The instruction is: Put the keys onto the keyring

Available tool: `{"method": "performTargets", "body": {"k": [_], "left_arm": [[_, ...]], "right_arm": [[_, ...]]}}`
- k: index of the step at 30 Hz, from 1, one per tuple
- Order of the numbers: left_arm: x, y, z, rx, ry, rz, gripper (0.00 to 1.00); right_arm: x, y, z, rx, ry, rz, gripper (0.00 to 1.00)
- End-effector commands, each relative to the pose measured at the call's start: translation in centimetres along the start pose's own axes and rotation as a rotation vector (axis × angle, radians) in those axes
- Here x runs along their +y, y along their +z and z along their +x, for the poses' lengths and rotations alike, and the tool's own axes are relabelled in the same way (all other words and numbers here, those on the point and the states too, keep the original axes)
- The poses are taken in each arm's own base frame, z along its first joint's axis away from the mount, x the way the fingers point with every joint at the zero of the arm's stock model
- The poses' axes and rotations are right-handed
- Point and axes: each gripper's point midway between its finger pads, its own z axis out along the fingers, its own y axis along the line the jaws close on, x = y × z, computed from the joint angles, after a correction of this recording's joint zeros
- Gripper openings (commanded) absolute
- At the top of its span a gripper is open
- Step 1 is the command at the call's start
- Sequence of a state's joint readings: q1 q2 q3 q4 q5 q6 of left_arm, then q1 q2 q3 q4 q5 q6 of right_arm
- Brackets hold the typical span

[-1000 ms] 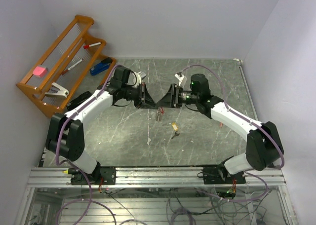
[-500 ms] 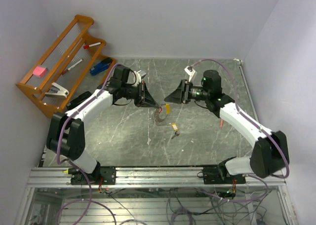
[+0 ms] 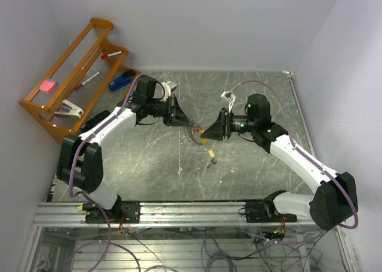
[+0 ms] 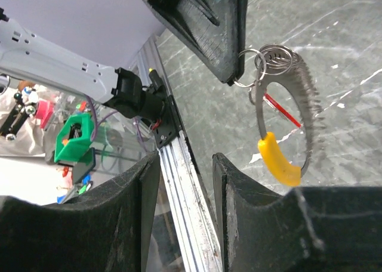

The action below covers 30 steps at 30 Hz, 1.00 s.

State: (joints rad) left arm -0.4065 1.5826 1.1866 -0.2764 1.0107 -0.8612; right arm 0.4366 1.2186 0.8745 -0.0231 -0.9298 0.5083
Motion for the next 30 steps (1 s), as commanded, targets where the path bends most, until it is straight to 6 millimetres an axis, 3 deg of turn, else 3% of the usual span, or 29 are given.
{"method": "performTargets", "body": {"k": [1, 4, 9, 18, 30], "left_arm": [[-2.8, -0.6, 1.1, 0.103, -0.296, 0.045, 0.07], [-2.0, -0.5, 0.9, 0.086, -0.314, 0.013, 0.07], [-2.0, -0.3, 0.3, 0.078, -0.311, 0.010, 0.07], [-2.8, -0.6, 0.4, 0.079, -0.289, 0.019, 0.07], [-2.9, -0.5, 0.6, 0.082, -0.286, 0.016, 0.07]], "right_arm": [[-0.1, 0.8, 0.8, 0.002, -0.031, 0.017, 0.39], [0.4, 0.6, 0.4, -0.033, -0.035, 0.025, 0.38], [-1.2, 0.5, 1.0, -0.036, -0.023, 0.099, 0.40], [-3.9, 1.1, 0.4, -0.094, -0.092, 0.181, 0.55], [-5.0, 2.1, -2.4, -0.144, -0.198, 0.198, 0.55]]}}
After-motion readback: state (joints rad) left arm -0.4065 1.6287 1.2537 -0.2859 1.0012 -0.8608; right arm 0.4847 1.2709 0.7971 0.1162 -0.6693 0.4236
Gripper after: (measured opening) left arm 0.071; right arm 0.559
